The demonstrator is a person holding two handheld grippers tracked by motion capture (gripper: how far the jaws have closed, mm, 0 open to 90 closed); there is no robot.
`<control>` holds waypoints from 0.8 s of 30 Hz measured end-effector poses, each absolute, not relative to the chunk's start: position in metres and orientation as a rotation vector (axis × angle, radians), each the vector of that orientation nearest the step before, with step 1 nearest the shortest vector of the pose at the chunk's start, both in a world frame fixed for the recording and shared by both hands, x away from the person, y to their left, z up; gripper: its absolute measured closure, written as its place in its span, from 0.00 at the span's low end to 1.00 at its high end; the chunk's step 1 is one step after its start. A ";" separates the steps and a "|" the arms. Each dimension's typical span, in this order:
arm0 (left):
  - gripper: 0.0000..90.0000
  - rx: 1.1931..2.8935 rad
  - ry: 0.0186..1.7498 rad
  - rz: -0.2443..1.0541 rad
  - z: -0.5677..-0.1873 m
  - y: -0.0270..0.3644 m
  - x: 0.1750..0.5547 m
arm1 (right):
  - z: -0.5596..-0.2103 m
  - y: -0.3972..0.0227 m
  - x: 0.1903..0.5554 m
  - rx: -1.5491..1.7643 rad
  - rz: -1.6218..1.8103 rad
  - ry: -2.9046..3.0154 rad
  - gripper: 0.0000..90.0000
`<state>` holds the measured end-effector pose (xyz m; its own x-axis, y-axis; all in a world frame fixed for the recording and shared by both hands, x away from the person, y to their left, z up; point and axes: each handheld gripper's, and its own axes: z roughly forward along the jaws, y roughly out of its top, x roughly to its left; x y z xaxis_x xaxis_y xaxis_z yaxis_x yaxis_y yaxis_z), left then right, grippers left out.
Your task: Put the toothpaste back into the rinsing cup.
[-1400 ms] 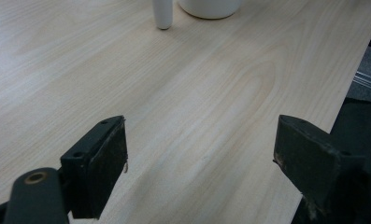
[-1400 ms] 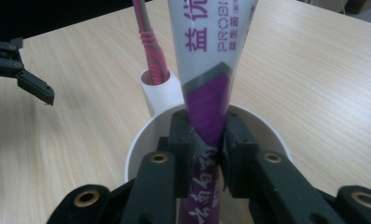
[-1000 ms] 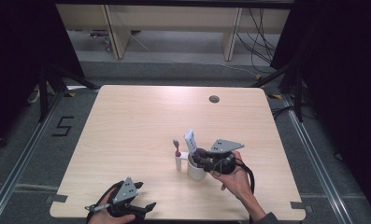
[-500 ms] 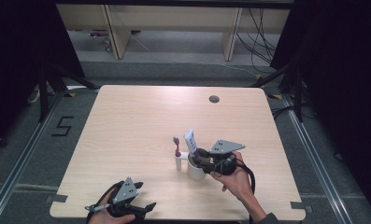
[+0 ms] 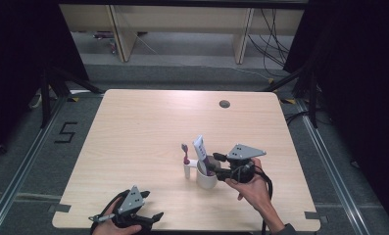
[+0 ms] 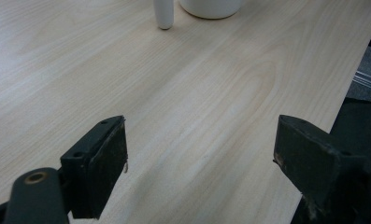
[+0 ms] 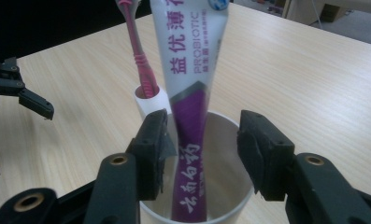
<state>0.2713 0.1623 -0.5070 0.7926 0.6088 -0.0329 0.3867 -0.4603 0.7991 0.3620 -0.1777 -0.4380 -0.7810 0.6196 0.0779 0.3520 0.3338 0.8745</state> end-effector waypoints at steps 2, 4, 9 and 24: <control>0.19 2.109 0.734 0.326 -0.507 0.162 0.271 | -0.436 -0.181 0.361 0.896 1.414 2.328 0.58; 0.19 2.103 0.736 0.323 -0.507 0.162 0.271 | -0.435 -0.185 0.362 0.880 1.403 2.310 0.56; 0.19 2.104 0.737 0.331 -0.507 0.162 0.271 | -0.433 -0.194 0.362 0.906 1.417 2.280 0.52; 0.19 2.105 0.748 0.328 -0.506 0.163 0.271 | -0.436 -0.221 0.359 1.031 1.401 2.227 0.43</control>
